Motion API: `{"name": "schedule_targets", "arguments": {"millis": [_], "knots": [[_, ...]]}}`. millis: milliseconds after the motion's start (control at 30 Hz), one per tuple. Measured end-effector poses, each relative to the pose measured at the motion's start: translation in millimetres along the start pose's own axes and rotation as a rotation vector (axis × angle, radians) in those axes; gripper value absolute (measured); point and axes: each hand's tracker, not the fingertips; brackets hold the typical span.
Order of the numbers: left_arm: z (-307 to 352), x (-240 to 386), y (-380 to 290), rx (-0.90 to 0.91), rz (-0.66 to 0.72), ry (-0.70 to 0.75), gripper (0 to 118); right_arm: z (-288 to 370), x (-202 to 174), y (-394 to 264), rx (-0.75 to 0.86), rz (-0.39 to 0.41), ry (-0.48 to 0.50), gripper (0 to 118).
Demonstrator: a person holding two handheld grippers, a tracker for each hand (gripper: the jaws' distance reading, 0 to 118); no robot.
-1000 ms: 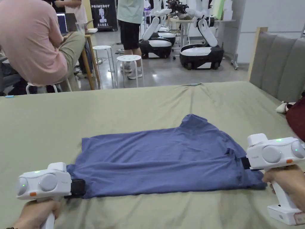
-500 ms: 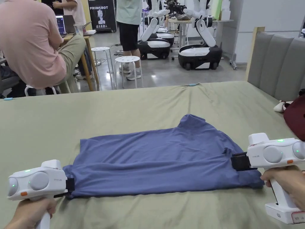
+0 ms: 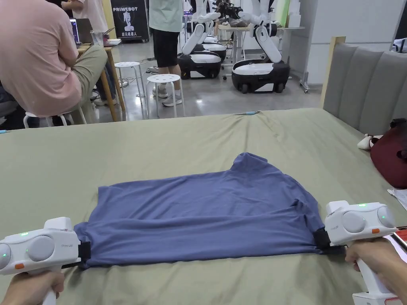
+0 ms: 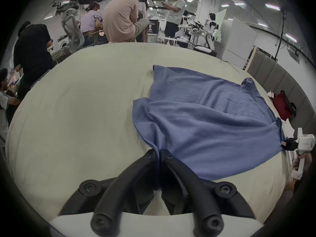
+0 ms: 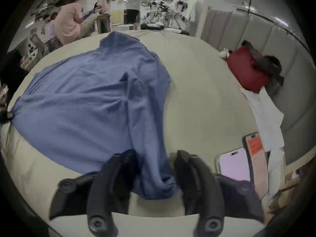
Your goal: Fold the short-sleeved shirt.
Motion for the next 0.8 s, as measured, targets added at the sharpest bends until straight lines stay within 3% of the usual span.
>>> {"name": "schedule_targets", "arguments": {"millis": [67, 100, 167, 300, 600, 800], "knots": [[3.5, 0.4, 0.1, 0.005, -0.002, 0.000, 4, 7.8, -12.4, 5.9, 0.017, 0.057, 0.073, 20], [5.8, 0.0, 0.8, 0.007, -0.003, 0.000, 4, 10.7, -18.2, 6.6, 0.018, 0.064, 0.050, 6], [14.0, -1.3, 1.2, 0.015, 0.008, -0.011, 4, 11.1, -27.4, 9.6, 0.013, 0.135, -0.033, 5], [32.9, -3.7, -3.7, 0.012, 0.000, -0.046, 4, 19.1, -20.5, 4.0, 0.029, 0.032, 0.017, 5], [76.7, -11.1, -25.9, 0.037, -0.010, -0.042, 4, 75.6, 0.4, -32.6, 0.069, 0.051, 0.032, 6], [100.2, -16.6, -42.4, 0.048, -0.017, -0.094, 4, 96.4, 19.2, -57.3, 0.070, 0.023, 0.080, 6]]}}
